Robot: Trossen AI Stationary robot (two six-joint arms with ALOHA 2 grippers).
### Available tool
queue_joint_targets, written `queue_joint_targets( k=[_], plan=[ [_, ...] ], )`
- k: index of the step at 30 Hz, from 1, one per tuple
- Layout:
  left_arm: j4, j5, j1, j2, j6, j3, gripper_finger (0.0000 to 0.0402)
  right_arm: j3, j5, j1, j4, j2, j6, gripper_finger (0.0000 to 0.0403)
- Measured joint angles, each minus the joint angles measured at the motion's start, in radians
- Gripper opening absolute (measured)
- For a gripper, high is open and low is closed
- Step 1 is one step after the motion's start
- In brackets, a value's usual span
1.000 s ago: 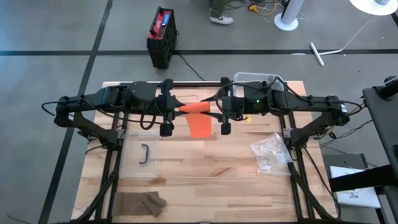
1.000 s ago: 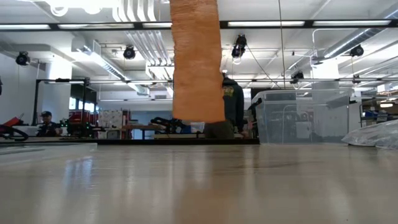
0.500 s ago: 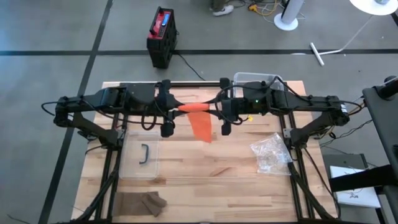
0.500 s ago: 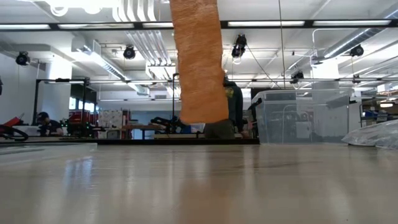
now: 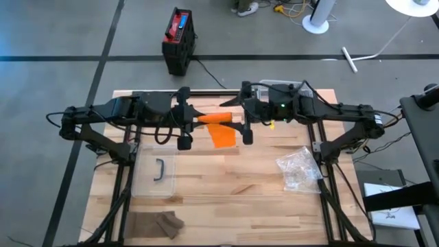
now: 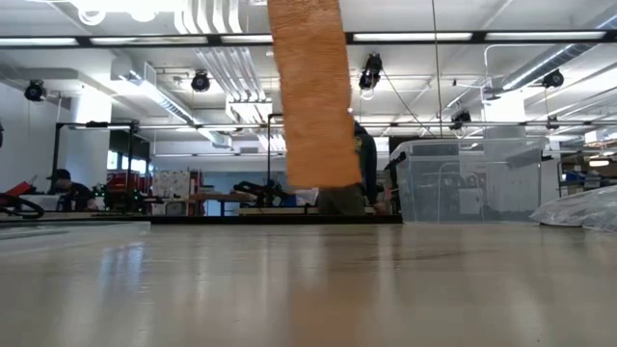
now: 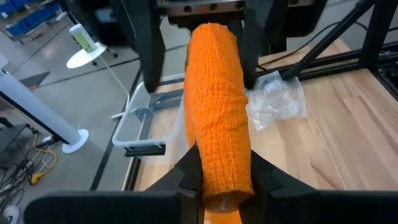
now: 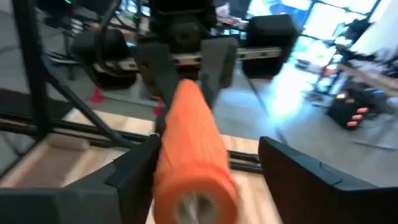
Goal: Roll bandage
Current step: Roll the orange bandage
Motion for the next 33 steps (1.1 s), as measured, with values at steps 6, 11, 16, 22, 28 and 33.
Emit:
queue_joint_targets(
  k=[6, 11, 16, 22, 28, 33],
  plan=[
    [-0.002, -0.002, 0.0, -0.008, -0.001, 0.0, 0.005, 0.0, -0.059, -0.015, 0.056, -0.001, 0.024, 0.0191],
    [0.008, -0.008, 0.0, -0.008, 0.004, 0.0, 0.005, 0.0, -0.059, -0.016, 0.054, 0.0, 0.043, 0.012],
    [0.013, -0.04, 0.0, -0.008, 0.018, 0.0, 0.005, 0.0, -0.061, -0.02, 0.049, 0.0, 0.072, 0.0084],
    [0.015, -0.044, -0.001, -0.008, 0.026, 0.0, 0.005, 0.0, -0.112, -0.036, 0.038, 0.0, 0.116, 0.0133],
    [0.027, -0.053, 0.0, -0.01, 0.026, 0.003, 0.005, -0.001, -0.113, -0.041, 0.018, 0.001, 0.119, 0.018],
    [0.038, -0.053, 0.0, -0.008, 0.026, 0.003, 0.005, -0.001, -0.111, -0.041, 0.019, 0.001, 0.119, 0.017]
  ],
)
